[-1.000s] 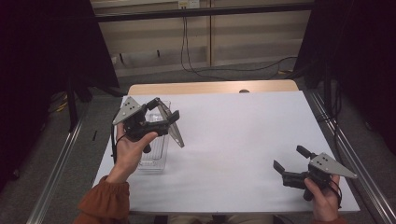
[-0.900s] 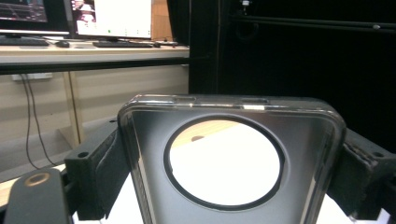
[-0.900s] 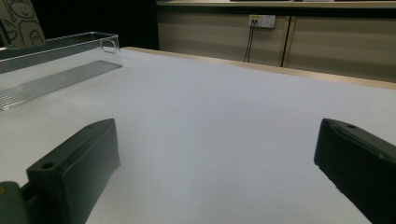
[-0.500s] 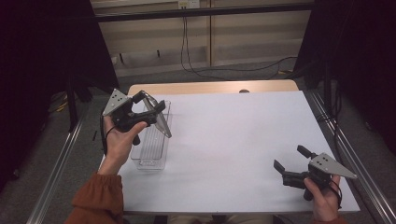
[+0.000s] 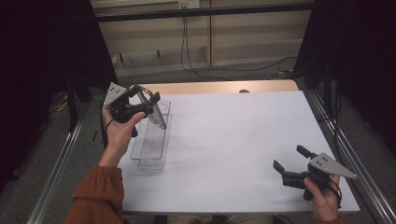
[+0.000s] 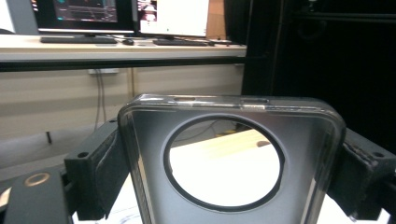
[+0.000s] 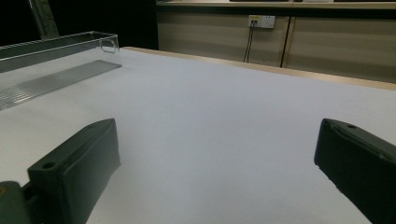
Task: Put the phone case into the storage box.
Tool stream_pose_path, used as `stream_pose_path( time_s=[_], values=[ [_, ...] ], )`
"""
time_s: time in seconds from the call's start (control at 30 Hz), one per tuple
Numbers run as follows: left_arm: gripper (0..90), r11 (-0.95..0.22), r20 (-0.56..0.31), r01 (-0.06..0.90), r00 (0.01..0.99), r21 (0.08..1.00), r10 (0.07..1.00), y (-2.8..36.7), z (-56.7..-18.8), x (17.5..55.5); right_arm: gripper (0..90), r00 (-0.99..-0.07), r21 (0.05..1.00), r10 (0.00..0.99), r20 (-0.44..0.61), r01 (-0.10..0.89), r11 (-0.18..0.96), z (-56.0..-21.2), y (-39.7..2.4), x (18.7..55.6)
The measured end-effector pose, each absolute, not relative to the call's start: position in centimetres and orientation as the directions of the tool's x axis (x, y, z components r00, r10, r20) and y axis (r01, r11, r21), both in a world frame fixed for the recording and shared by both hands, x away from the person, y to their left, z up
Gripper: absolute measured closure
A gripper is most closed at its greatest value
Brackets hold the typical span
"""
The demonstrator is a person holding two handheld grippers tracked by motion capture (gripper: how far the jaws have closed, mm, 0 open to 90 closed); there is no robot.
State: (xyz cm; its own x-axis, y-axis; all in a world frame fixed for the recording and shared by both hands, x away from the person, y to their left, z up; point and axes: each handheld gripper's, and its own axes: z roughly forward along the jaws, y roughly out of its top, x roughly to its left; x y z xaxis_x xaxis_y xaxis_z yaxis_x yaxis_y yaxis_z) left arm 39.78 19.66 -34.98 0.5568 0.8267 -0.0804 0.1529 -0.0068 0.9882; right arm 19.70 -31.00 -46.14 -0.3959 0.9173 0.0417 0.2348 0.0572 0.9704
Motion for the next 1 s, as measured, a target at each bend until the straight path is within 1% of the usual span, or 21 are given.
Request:
stream_pose_path(
  time_s=[0.17, 0.43, 0.53, 0.6, 0.7, 0.83, 1.0],
  values=[
    [12.3, -0.017, -0.071, 0.164, 0.515, 0.986, 0.854, 19.9, -35.7, 40.9, 0.0, -0.394, 0.970, 0.918, 0.041, 0.235, 0.057, -46.2, -31.0, 19.7],
    [12.3, -0.005, -0.086, 0.181, 0.492, 0.983, 0.866, 20.5, -36.7, 42.6, 0.0, -0.401, 0.969, 0.915, 0.041, 0.239, 0.061, -46.2, -30.9, 19.7],
    [12.3, -0.044, -0.040, 0.165, 0.475, 0.985, 0.879, 20.4, -36.7, 43.2, 0.0, -0.398, 0.969, 0.917, 0.041, 0.239, 0.061, -46.3, -30.9, 19.8],
    [12.3, -0.035, -0.050, 0.171, 0.467, 0.985, 0.883, 20.2, -36.8, 43.6, 0.0, -0.400, 0.969, 0.916, 0.040, 0.238, 0.062, -46.3, -30.9, 19.8],
    [12.3, -0.058, -0.027, 0.169, 0.461, 0.984, 0.887, 20.0, -37.1, 44.2, 0.0, -0.402, 0.969, 0.915, 0.042, 0.239, 0.061, -46.2, -30.9, 19.7],
    [12.3, -0.047, -0.036, 0.173, 0.447, 0.984, 0.894, 19.8, -37.8, 45.0, 0.0, -0.403, 0.970, 0.915, 0.035, 0.233, 0.066, -46.2, -31.0, 19.7],
    [12.3, -0.069, -0.016, 0.176, 0.438, 0.982, 0.899, 19.7, -38.4, 45.7, 0.0, -0.411, 0.970, 0.911, 0.035, 0.234, 0.069, -46.3, -30.9, 19.7]
  ],
)
